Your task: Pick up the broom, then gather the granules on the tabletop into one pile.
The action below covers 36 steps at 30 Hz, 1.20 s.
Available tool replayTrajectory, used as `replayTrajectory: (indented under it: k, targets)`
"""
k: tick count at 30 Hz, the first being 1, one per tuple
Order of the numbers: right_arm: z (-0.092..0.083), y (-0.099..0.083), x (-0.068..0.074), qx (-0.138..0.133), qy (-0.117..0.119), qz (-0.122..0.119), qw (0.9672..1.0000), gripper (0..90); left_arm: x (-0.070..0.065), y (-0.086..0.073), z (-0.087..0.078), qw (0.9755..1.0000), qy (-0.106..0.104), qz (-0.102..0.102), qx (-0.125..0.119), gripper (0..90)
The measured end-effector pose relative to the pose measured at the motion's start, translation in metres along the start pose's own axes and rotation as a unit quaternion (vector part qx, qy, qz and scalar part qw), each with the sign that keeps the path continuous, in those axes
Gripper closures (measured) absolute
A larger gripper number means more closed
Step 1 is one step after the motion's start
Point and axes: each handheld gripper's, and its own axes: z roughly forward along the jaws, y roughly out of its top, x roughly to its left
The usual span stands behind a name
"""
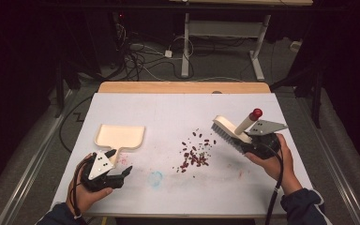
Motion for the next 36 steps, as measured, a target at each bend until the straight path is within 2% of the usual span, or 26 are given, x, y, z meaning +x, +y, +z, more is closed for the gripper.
replayTrajectory:
  k: [1, 4, 9, 13, 16, 19, 25, 29, 32, 36]
  targets:
    - [0.002, 0.000, -0.004, 0.002, -0.004, 0.002, 1.0000, 67.5, 0.000, 0.000, 0.001, 1.0000, -0.001, 0.009, -0.001, 21.7]
    - [0.011, 0.001, -0.013, 0.013, -0.030, 0.007, 0.9994, 67.5, -0.001, -0.001, 0.005, 0.9999, -0.004, 0.014, 0.007, 21.8]
    - [0.035, 0.006, -0.026, 0.024, -0.054, 0.011, 0.9982, 67.5, 0.001, 0.001, 0.010, 0.9997, -0.005, 0.020, 0.015, 21.8]
    - [0.063, 0.012, -0.027, 0.036, -0.068, -0.001, 0.9970, 67.5, -0.001, 0.000, 0.012, 0.9993, -0.003, 0.028, 0.024, 21.8]
    - [0.086, 0.015, -0.023, 0.042, -0.073, -0.006, 0.9964, 67.5, -0.001, 0.000, 0.012, 0.9993, -0.004, 0.026, 0.028, 21.8]
    - [0.100, 0.023, -0.014, 0.050, -0.077, -0.019, 0.9956, 67.5, -0.003, 0.001, 0.013, 0.9991, -0.004, 0.029, 0.030, 21.8]
    - [0.115, 0.030, 0.016, 0.055, -0.064, -0.056, 0.9948, 67.5, -0.007, 0.002, 0.014, 0.9987, -0.007, 0.039, 0.031, 21.8]
    - [0.115, 0.027, 0.031, 0.053, -0.051, -0.076, 0.9944, 67.4, -0.008, 0.001, 0.012, 0.9985, -0.007, 0.042, 0.036, 21.7]
    - [0.111, 0.029, 0.042, 0.045, -0.031, -0.087, 0.9947, 67.4, -0.007, 0.001, 0.011, 0.9985, -0.006, 0.042, 0.034, 21.8]
    - [0.106, 0.030, 0.061, 0.039, -0.009, -0.108, 0.9933, 67.3, -0.008, 0.001, 0.012, 0.9983, -0.007, 0.044, 0.037, 21.8]
